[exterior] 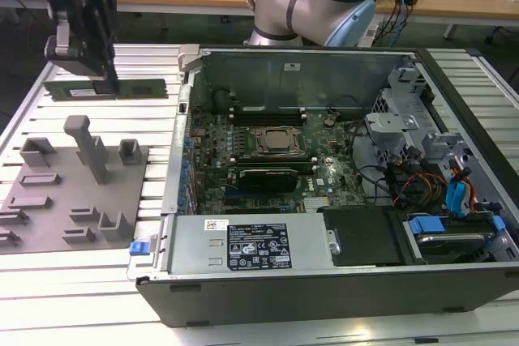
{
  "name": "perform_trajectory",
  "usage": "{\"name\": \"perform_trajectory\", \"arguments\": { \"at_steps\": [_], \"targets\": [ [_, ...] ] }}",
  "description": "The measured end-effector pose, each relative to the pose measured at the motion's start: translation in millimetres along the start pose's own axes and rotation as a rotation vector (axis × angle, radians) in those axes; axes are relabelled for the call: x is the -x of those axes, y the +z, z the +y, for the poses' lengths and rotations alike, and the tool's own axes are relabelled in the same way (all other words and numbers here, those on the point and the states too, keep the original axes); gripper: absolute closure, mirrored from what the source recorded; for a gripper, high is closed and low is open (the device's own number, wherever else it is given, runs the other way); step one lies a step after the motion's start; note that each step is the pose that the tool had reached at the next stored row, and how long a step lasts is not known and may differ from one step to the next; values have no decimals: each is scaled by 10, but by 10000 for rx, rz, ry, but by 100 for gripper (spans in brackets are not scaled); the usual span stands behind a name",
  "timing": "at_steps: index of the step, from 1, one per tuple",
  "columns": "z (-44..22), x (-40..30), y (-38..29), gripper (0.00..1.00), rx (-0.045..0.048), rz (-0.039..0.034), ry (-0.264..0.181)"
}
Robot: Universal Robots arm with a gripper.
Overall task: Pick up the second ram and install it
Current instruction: 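Pick up the second ram and move it above second insertion slot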
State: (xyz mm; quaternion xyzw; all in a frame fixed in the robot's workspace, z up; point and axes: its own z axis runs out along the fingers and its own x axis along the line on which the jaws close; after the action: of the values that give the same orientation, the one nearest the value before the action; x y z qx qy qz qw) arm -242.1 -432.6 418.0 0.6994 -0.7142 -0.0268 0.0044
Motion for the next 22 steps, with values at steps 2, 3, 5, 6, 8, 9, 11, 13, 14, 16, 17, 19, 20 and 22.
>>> {"name": "perform_trajectory", "arguments": {
  "at_steps": [2, 3, 5, 6, 8, 9, 11, 13, 14, 16, 17, 19, 20, 22],
  "targets": [
    [-84, 2, -3, 86, 1, -1, 1],
    [-135, 4, -6, 86, 1, -1, 1],
    [-199, 5, -9, 86, 3, 0, 0],
    [-255, 6, -11, 86, 3, 0, -1],
    [-330, 8, -14, 86, 3, -1, 1],
    [-356, 8, -15, 86, 3, -1, 0],
    [-452, 10, -19, 86, 4, -1, 0],
    [-526, 12, -23, 86, 5, 0, 1],
    [-550, 13, -24, 86, 6, 0, 0],
    [-640, 14, -28, 86, 6, -1, 0],
    [-703, 16, -30, 86, 7, -1, 1],
    [-761, 17, -33, 86, 8, -1, 0],
    [-809, 18, -35, 86, 8, -1, 0],
    [-910, 20, -40, 86, 10, 0, 0]
  ]
}}
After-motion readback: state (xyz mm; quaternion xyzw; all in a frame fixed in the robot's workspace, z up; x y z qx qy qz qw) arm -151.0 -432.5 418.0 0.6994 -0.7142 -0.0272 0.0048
